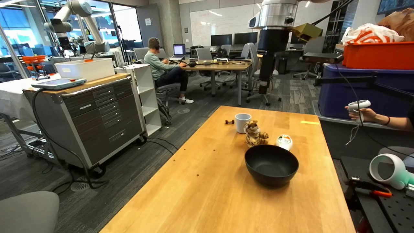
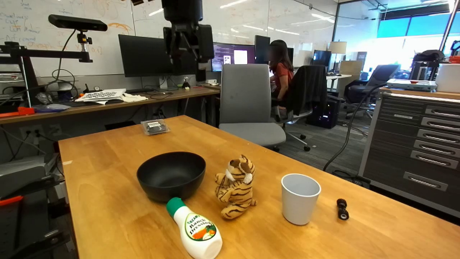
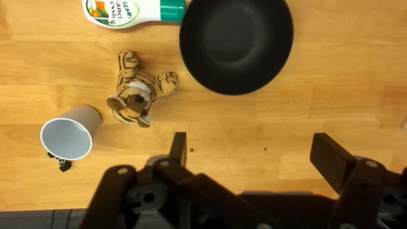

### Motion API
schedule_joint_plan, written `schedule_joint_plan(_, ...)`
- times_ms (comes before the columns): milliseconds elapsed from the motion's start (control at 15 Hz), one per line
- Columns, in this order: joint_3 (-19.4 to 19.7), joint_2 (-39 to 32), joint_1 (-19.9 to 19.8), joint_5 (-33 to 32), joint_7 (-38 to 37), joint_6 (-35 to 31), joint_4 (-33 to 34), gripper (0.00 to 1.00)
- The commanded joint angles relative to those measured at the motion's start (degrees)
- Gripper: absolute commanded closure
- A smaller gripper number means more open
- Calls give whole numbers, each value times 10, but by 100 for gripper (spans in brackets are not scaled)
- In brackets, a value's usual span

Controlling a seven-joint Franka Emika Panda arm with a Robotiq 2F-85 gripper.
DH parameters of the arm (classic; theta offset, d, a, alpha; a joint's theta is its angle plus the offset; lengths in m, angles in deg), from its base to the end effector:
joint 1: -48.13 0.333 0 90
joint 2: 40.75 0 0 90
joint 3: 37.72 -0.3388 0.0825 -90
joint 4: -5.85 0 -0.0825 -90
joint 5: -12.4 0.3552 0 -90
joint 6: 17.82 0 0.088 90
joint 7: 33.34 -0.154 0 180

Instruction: Put the tiger toy in the black bowl

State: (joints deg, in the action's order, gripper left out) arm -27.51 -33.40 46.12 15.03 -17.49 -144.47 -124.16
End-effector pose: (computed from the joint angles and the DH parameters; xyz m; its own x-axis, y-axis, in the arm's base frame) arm 0.4703 -0.0996 0.4090 0.9961 0.0361 0.0806 0.0395 -0.9984 -0.0408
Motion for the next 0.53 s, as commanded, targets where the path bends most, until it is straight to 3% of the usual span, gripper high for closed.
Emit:
schedule_joint_plan(0, -6, -65, -18, 12, -13, -22, 65, 0)
schedule_joint_plan(467, -5, -148, -50, 0, -30, -46, 116, 0)
